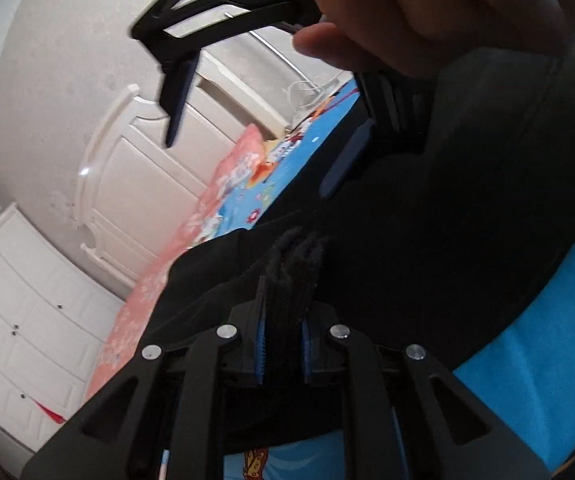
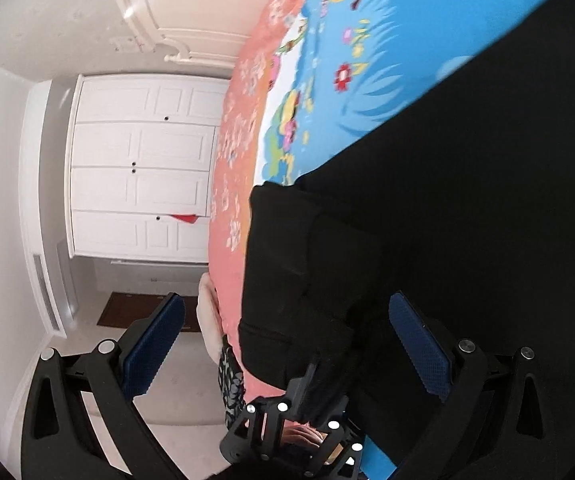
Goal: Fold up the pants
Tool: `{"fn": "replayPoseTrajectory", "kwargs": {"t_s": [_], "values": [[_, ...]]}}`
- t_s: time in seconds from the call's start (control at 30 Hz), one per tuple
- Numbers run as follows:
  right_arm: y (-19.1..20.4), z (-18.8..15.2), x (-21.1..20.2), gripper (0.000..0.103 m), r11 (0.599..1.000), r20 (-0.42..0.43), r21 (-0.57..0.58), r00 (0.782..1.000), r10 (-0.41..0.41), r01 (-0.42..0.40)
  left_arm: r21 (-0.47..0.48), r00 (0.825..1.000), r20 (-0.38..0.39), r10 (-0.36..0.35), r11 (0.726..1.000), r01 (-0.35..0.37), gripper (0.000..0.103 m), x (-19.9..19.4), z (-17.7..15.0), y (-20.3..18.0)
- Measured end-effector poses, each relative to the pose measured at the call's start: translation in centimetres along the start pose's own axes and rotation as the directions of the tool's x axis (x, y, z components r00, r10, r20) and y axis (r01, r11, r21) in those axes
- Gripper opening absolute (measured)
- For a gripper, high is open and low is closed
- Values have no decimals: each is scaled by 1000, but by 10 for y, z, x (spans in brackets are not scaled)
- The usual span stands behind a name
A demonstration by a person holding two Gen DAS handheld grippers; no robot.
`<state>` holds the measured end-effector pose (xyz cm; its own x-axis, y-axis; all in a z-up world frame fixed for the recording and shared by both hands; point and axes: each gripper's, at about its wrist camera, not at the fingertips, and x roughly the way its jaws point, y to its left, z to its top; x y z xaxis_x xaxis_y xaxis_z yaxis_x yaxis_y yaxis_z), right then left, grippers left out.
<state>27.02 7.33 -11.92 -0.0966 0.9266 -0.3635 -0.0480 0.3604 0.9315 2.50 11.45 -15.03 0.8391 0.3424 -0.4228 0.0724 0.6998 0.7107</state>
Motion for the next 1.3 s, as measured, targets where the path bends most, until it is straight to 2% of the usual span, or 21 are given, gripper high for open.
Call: {"fn": "replayPoseTrajectory", "kwargs": {"t_s": [0.1, 0.23, 0.4, 0.43, 0.47, 0.5, 0.53, 0.57, 0.6, 0.67, 0.8, 0.83, 0.9, 1.07, 1.3], "values": [[-5, 0, -2, 98, 1000, -6, 14, 1000, -9, 9, -83, 1000, -8, -11, 996, 11, 12, -2, 5, 16], [1, -7, 9, 98, 999, -45, -9, 998, -43, 43, -142, 1000, 20, -9, 990, 12, 12, -9, 11, 35], [2, -8, 35, 98, 996, -92, -38, 992, -81, 78, -151, 999, 46, -24, 988, 30, 12, -15, 23, 36], [2, -8, 41, 94, 995, -98, -45, 991, -90, 86, -148, 998, 50, -28, 988, 36, 12, -17, 24, 34], [4, -7, 44, 74, 993, -89, -69, 991, -105, 99, -140, 998, 59, -34, 989, 42, 12, -18, 26, 33], [7, -6, 44, 64, 991, -81, -92, 991, -105, 97, -132, 997, 66, -39, 990, 47, 12, -21, 30, 30], [8, -6, 43, 58, 989, -73, -108, 992, -107, 99, -121, 996, 79, -42, 991, 52, 12, -23, 33, 27], [9, -4, 37, 45, 987, -52, -120, 992, -118, 111, -113, 995, 89, -40, 992, 50, 12, -24, 39, 24], [9, -3, 29, 38, 983, -32, -136, 991, -132, 127, -107, 994, 105, -37, 993, 48, 12, -23, 45, 22], [5, 0, 2, 32, 978, 18, -149, 990, -143, 144, -102, 988, 141, -56, 992, 71, 12, -21, 60, 19], [-9, 2, -51, 29, 975, 95, -150, 984, -152, 165, -72, 974, 197, -109, 989, 126, 12, -18, 86, -4], [-12, 2, -62, 25, 972, 119, -149, 979, -164, 181, -62, 972, 199, -124, 988, 138, 12, -17, 92, -12], [-25, 3, -80, 25, 967, 148, -130, 969, -198, 217, -53, 968, 197, -157, 984, 170, 12, -14, 98, -25], [-43, -3, -85, 23, 964, 141, -114, 965, -222, 239, -63, 967, 176, -184, 978, 197, 12, -3, 101, -28], [-25, -2, -93, 21, 959, 175, -160, 963, -204, 232, -27, 965, 215, -152, 987, 161, 11, -6, 111, -25]]}}
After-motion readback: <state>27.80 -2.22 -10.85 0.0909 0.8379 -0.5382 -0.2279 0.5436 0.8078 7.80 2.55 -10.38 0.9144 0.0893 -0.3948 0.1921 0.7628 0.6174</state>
